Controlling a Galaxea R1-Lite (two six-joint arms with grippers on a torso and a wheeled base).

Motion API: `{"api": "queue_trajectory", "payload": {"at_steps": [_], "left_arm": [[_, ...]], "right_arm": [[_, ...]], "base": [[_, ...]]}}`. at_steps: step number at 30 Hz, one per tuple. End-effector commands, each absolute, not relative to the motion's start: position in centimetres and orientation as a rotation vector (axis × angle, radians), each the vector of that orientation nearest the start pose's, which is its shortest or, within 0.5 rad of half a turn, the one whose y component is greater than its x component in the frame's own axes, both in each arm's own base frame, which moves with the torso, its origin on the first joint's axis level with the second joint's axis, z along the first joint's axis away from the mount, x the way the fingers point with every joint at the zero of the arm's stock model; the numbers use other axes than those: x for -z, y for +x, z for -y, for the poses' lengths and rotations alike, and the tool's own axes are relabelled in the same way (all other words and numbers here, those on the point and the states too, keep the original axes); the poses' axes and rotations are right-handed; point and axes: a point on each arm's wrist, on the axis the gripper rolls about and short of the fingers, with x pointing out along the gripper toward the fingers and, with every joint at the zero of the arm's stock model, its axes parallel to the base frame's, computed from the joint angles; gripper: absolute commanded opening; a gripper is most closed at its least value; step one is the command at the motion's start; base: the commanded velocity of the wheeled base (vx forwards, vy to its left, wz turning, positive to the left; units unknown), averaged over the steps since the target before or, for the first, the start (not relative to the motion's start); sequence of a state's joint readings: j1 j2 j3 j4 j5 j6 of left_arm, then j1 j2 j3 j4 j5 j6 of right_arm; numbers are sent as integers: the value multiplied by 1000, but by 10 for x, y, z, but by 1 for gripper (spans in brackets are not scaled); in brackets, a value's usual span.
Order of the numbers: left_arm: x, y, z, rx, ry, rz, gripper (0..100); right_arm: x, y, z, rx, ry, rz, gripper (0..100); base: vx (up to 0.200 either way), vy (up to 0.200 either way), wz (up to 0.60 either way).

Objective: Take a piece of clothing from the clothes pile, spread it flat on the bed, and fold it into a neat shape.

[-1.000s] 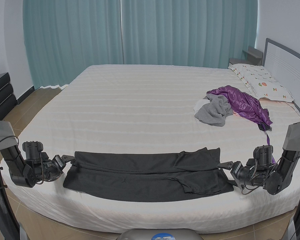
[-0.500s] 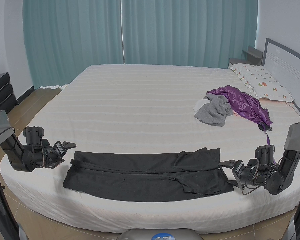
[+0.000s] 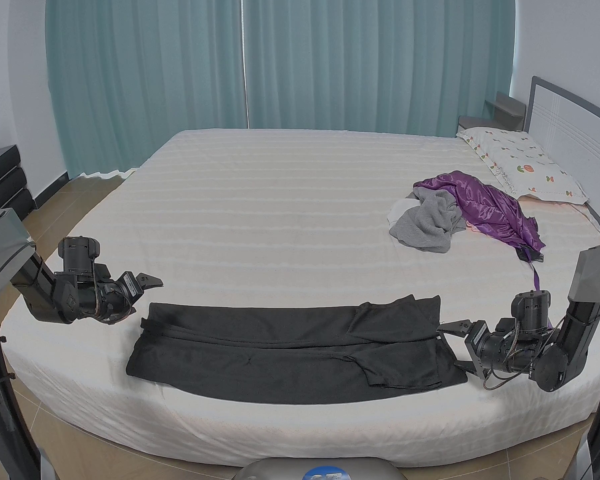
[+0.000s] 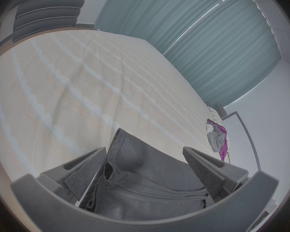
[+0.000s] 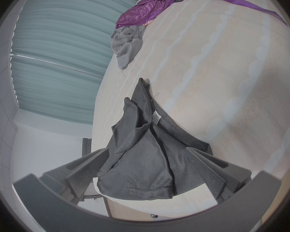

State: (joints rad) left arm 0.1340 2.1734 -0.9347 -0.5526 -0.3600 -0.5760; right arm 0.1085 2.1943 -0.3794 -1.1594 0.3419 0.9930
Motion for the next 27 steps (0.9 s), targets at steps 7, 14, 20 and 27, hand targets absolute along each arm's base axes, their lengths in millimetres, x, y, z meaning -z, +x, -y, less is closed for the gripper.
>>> {"api": "queue_trajectory", "payload": {"at_steps": [7,14,20,27], "left_arm": [[-30,375,-36,-2,-679,-747,100],[-21,376,-30,-16,-649,-766,100],[-18,376,-28,-19,-646,-775,100],[-15,375,-25,-14,-641,-788,100]], "right_arm": [[7,284,-39,-73,1015,-824,100],[7,284,-39,-73,1012,-824,100],[7,284,-40,-74,1012,-826,100],[7,284,-40,-74,1012,-826,100]], "base": [[0,0,0],[0,0,0],[0,0,0],[0,0,0]]}}
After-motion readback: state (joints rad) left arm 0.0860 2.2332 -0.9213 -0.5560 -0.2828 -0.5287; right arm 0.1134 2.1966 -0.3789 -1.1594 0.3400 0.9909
